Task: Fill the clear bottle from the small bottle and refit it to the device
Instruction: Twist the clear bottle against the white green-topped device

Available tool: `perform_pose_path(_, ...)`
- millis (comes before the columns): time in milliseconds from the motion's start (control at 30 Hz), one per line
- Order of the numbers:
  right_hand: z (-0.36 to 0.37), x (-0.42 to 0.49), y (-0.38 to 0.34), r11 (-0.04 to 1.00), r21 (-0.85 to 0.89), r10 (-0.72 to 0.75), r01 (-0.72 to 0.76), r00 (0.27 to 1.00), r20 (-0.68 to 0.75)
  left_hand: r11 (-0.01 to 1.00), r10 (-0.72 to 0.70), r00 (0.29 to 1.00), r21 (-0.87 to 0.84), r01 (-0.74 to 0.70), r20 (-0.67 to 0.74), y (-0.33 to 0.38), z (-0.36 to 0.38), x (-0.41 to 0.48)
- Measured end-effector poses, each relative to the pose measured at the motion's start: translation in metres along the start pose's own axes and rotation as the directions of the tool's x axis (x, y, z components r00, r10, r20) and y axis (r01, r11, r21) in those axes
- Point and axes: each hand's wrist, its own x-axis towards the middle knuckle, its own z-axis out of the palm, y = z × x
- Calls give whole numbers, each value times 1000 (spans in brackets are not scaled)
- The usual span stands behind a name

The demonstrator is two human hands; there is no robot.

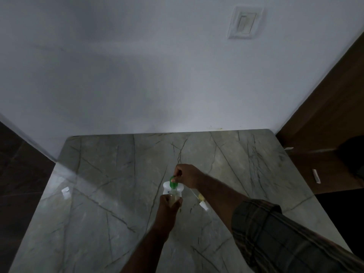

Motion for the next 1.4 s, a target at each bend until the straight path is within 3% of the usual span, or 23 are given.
perform_pose_path(1400,9,1,5,999,-54,-6,5,1000,-10,1000,5,1000,2,-5,5,-12,-2,9)
